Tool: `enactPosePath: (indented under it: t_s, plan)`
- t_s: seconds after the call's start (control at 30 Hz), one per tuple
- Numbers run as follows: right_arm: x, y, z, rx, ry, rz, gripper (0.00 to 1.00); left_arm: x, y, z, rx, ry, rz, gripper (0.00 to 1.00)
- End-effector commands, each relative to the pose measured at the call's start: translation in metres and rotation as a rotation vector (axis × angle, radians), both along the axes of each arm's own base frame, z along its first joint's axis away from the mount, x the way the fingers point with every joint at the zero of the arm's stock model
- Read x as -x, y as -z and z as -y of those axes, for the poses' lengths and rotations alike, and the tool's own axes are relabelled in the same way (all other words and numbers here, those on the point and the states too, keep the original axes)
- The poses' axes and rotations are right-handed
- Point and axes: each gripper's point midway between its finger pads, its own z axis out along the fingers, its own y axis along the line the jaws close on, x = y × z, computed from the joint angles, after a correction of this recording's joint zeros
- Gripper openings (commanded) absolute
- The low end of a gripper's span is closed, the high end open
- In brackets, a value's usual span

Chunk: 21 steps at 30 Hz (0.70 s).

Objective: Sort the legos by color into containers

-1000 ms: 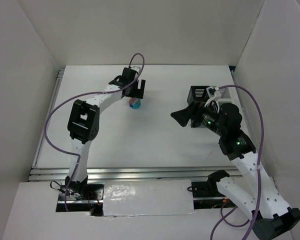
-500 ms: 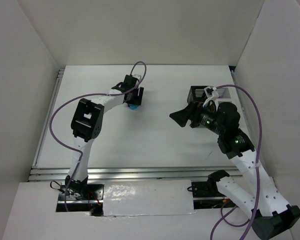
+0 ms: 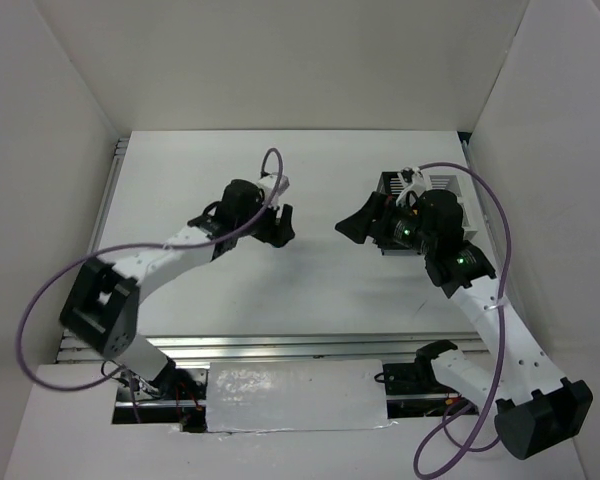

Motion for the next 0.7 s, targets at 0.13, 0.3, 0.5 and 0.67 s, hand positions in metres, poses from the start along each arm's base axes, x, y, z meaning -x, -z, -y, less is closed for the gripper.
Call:
enactPosePath:
  t_s: [0.13,0.3,0.5,0.67]
  plan:
    - [0.019,-0.020,-0.013,-0.010,-0.140,-0.068,1.00,0.112,-0.137,0.080,0.280,0.515,0.393,0.00]
    - [0.042,-0.031,-0.023,-0.057,-0.188,-0.069,1.00,0.151,-0.157,0.088,0.271,0.612,0.447,0.00]
    - [0.063,-0.035,-0.032,-0.047,-0.243,-0.066,0.98,0.179,-0.170,0.096,0.251,0.692,0.497,0.00]
    - [0.075,-0.023,-0.046,-0.027,-0.280,-0.109,0.95,0.187,-0.174,0.098,0.249,0.713,0.518,0.00]
